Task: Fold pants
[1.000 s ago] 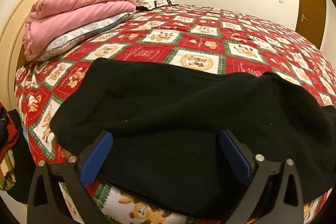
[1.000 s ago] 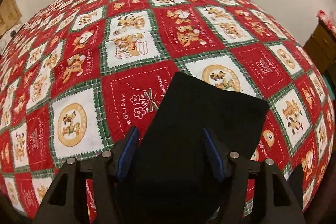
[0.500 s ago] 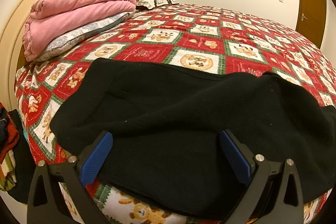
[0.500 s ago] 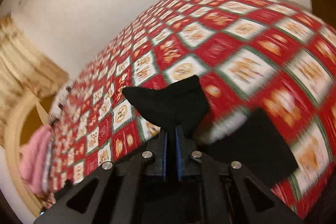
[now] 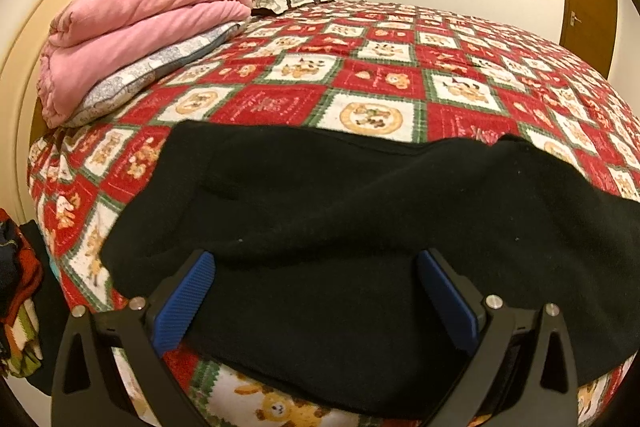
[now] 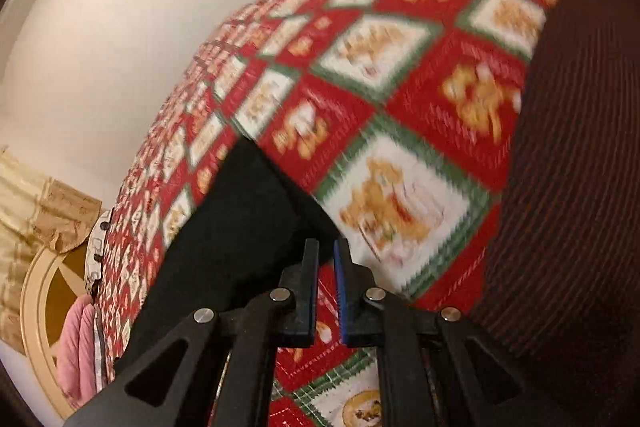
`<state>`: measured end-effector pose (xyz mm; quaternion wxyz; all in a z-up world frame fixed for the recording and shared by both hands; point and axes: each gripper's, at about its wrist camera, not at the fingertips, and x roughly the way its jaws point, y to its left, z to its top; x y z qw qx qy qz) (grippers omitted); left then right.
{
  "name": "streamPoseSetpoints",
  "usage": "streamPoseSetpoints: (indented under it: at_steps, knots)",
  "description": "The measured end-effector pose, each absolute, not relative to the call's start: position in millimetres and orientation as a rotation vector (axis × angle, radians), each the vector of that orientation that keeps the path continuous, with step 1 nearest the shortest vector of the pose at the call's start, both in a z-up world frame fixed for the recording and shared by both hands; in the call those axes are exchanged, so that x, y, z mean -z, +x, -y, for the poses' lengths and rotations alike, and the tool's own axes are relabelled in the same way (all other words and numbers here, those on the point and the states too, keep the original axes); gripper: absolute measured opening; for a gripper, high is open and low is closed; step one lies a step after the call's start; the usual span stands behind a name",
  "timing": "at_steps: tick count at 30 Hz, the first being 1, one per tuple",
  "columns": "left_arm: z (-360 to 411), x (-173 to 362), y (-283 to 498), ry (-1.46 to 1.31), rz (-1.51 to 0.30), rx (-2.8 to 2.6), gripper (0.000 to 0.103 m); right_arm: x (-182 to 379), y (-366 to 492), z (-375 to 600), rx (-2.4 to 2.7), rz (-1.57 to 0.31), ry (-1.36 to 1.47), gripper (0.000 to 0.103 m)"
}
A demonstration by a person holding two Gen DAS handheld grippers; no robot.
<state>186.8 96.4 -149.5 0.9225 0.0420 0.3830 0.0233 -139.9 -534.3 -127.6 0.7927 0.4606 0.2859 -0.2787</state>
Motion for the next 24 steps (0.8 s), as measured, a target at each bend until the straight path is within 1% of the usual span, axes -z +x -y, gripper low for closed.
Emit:
streamPoseSetpoints:
  at_steps: [2,3,4,5,6,7,10,12,13,14,15,16,17,19,22,24]
  knots:
    - [-88.8,140.9,178.3,0.110,-0.769,-0.053,0.097,119.1,-136.5,534.2,0.566,-0.610,0.983,0.011]
    - [-84.2,136.1,173.4,0.109,-0.758,-0.033,0.097,118.4,-134.9,532.5,0.546,-0.610,0.996,0.014]
    - [-77.9,129.4,166.2,0.098,-0.739,0.008,0.097,118.1,-132.6,530.1,0.524,-0.606,1.017,0.024]
    - [-70.5,122.5,158.5,0.087,-0.717,0.053,0.097,118.1,-130.6,527.6,0.514,-0.592,1.028,0.043]
    - [-60.0,115.1,150.0,0.082,-0.691,0.105,0.098,118.8,-128.2,523.1,0.500,-0.579,1.039,0.055]
    - [-46.6,108.3,142.7,0.088,-0.671,0.158,0.098,119.9,-125.3,518.5,0.494,-0.563,1.050,0.069]
    - [-1.9,97.0,129.5,0.127,-0.639,0.289,0.098,125.6,-116.1,516.6,0.487,-0.549,1.069,0.070]
    - [25.6,98.7,126.8,0.135,-0.663,0.363,0.098,134.6,-109.4,518.9,0.502,-0.577,1.075,0.070]
    - [39.0,101.9,124.3,0.138,-0.680,0.399,0.098,139.5,-104.5,518.2,0.510,-0.588,1.082,0.066]
    - [48.7,104.4,122.6,0.141,-0.688,0.423,0.098,143.4,-100.8,518.1,0.511,-0.592,1.081,0.051]
    - [61.4,109.1,118.2,0.149,-0.694,0.460,0.098,145.5,-97.8,518.0,0.527,-0.604,1.061,0.041]
    - [68.5,112.5,115.1,0.159,-0.697,0.476,0.098,145.1,-94.0,518.1,0.556,-0.618,1.018,0.024]
    - [76.7,117.0,112.5,0.174,-0.704,0.490,0.098,145.1,-93.1,519.6,0.562,-0.619,1.001,0.014]
    - [90.7,129.6,108.8,0.205,-0.742,0.517,0.098,143.5,-91.9,520.5,0.548,-0.626,0.971,0.006]
    - [97.8,144.4,104.9,0.243,-0.802,0.535,0.098,130.5,-96.3,513.2,0.527,-0.632,0.887,0.004]
    - [95.1,143.6,100.1,0.267,-0.783,0.538,0.098,121.9,-104.4,507.4,0.548,-0.644,0.820,0.004]
